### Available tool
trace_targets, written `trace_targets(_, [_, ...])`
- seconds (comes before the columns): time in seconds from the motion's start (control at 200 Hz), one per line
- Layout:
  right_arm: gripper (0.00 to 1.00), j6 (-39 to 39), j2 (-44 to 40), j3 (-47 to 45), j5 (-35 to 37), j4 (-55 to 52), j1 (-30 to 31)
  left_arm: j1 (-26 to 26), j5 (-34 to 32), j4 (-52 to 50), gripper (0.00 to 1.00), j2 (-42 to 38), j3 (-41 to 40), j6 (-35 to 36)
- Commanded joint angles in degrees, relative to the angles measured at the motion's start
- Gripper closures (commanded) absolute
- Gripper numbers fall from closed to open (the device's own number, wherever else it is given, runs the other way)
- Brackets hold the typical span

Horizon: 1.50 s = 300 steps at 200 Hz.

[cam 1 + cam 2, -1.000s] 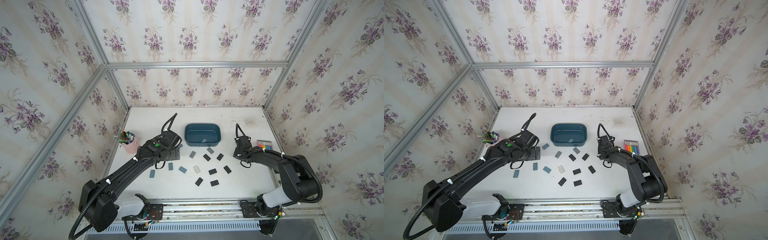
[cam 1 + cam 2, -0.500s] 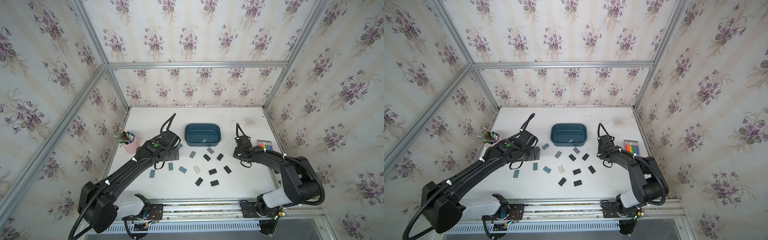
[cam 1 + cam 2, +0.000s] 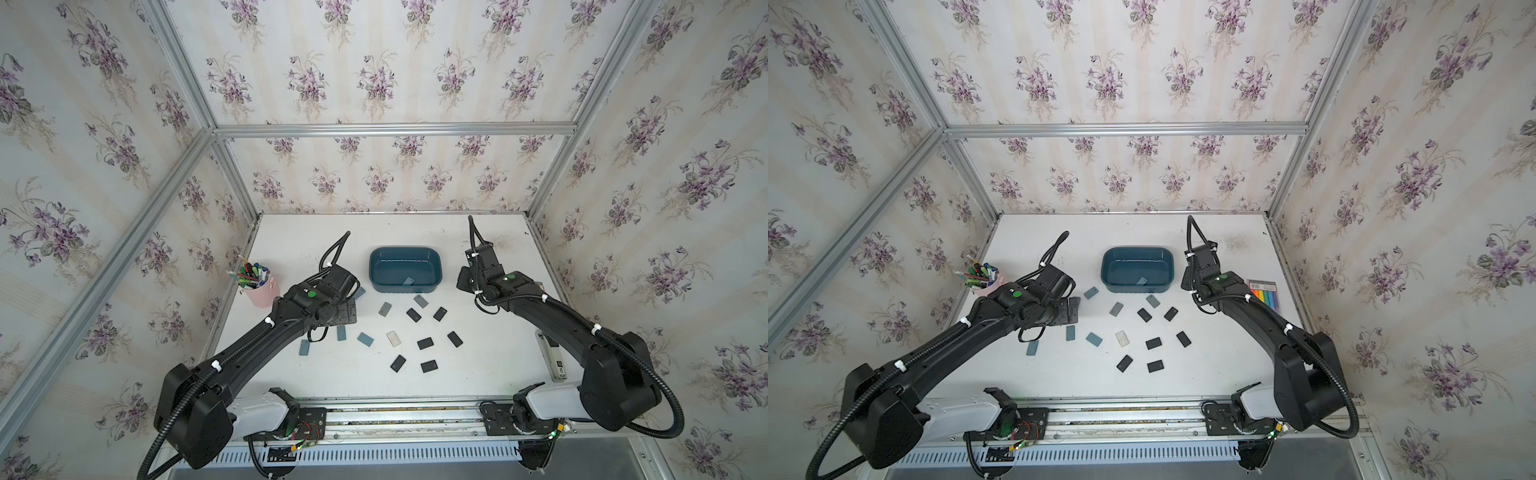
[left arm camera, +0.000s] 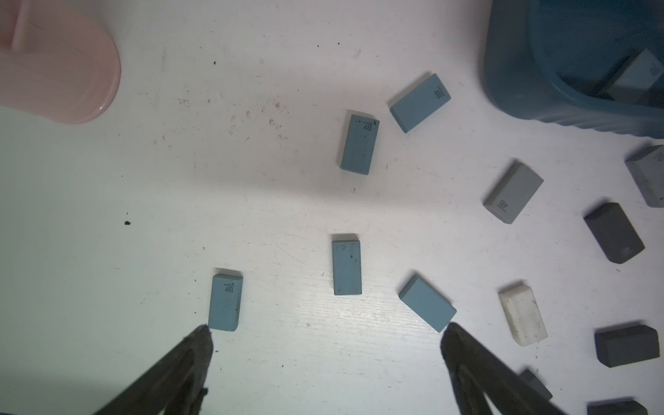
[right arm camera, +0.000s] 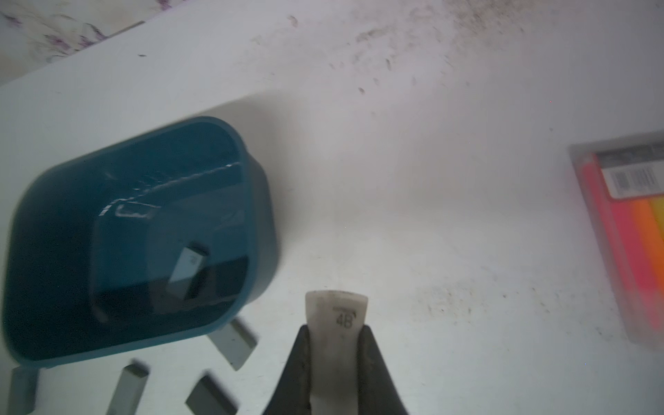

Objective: Put the eraser in the storage box
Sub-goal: Pick up the eraser from the center of the board, then place the eraser in the storage box.

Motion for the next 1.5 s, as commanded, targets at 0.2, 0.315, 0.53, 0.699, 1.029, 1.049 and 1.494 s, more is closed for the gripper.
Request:
trace_targets(0.2, [0.85, -5.0, 13.4, 15.9, -5.1, -1.5, 7.3, 0.2, 1.2, 2.6, 0.00, -0.1, -2.6, -2.9])
trace_targets(0.315, [0.85, -5.9, 19.7, 19.8, -7.3, -0.7, 8.1, 0.2, 1.2, 3.1, 0.00, -0.6, -4.1, -3.4])
trace_targets(0.53, [0.83, -7.7, 28.5, 27.1, -7.0, -2.1, 8.8, 0.2, 1.8, 4.4, 0.00, 0.3, -6.2, -3.7])
trace_targets(0.699, [0.76, -8.1, 31.9, 28.4, -8.7, -2.0, 9.2, 0.2, 2.6, 5.5, 0.00, 1.1, -7.3, -4.0])
trace_targets(1.029, [0.52, -8.8, 37.1, 29.8, -7.8, -3.5, 11.1, 0.2, 2.6, 5.1, 0.00, 0.8, -7.2, -3.3])
trace_targets(1.049, [0.51, -8.8, 37.2, 29.9, -7.8, -3.5, 11.1, 0.2, 2.5, 5.1, 0.00, 0.8, -7.1, -3.3])
trace_targets(1.494, [0.20, -9.9, 30.6, 29.0, -4.5, -2.7, 11.4, 0.2, 3.0, 5.9, 0.00, 1.9, -7.1, -2.9])
